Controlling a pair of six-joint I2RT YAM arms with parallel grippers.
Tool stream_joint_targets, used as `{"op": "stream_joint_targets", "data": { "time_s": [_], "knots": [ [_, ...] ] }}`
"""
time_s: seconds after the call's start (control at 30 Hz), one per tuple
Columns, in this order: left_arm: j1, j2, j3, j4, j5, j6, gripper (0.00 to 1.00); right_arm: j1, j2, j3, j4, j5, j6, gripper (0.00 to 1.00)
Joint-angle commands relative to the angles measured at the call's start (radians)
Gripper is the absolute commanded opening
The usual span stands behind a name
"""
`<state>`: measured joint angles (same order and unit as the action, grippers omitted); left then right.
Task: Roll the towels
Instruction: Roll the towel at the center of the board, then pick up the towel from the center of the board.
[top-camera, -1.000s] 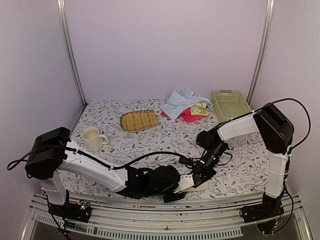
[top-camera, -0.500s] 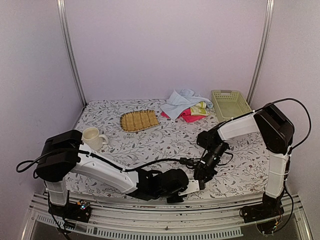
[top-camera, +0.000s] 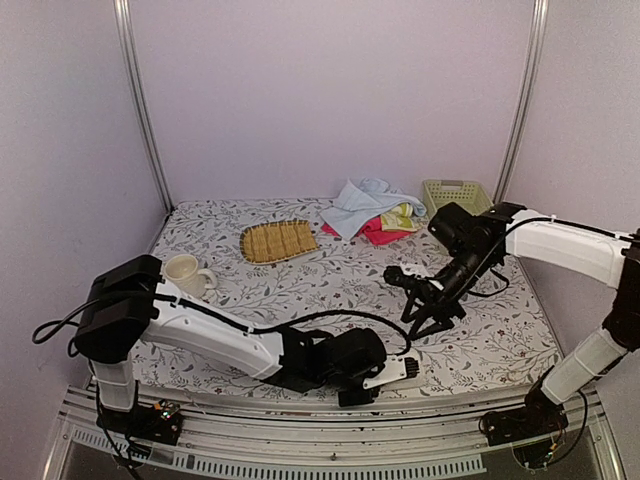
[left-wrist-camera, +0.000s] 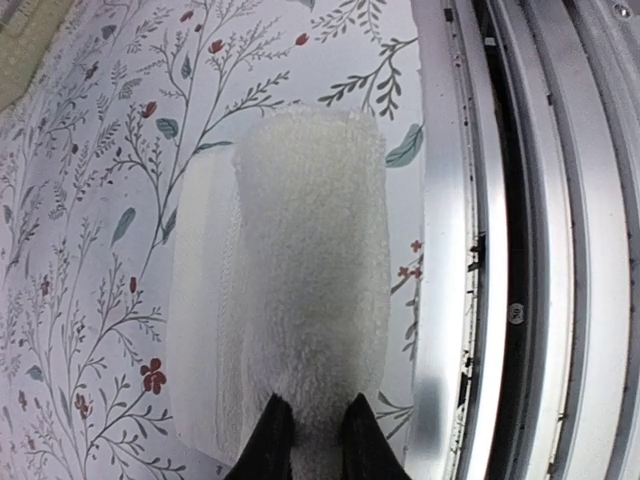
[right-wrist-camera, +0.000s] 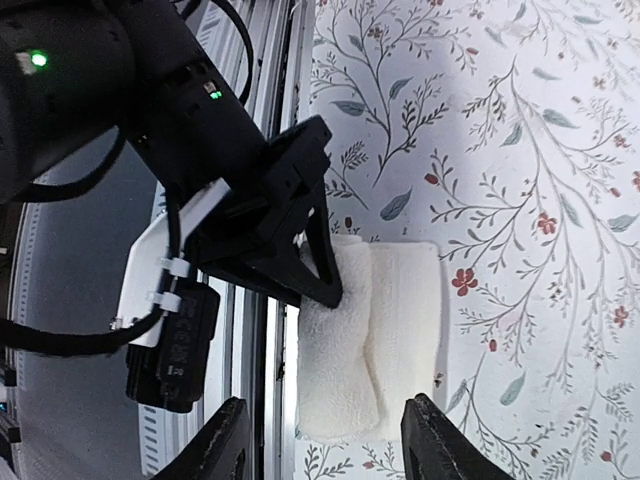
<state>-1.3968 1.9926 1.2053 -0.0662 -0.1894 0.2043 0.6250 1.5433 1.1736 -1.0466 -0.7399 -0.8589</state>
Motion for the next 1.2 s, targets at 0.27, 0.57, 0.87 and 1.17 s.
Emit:
{"op": "stream_joint_targets", "data": {
  "time_s": [0.27, 0.57, 0.87, 1.17],
  "knots": [
    [0.178, 0.152, 0.186, -0.271, 0.496, -0.297, 0.11, -0.005, -0.476, -0.173, 0.306, 0.283, 0.250, 0.57],
    [0.260, 0.204, 0.200, -0.247, 0.655, -0.441, 0.11, 0.012, -0.514, -0.238, 0.200, 0.147, 0.087, 0.53],
    [0.312, 0.235, 0.192, -0.208, 0.748, -0.500, 0.10, 0.196, -0.468, -0.371, 0.263, 0.322, 0.051, 0.54],
    [0.358, 0.266, 0.189, -0.174, 0.815, -0.554, 0.09, 0.324, -0.361, -0.464, 0.457, 0.562, 0.059, 0.57]
  ]
}}
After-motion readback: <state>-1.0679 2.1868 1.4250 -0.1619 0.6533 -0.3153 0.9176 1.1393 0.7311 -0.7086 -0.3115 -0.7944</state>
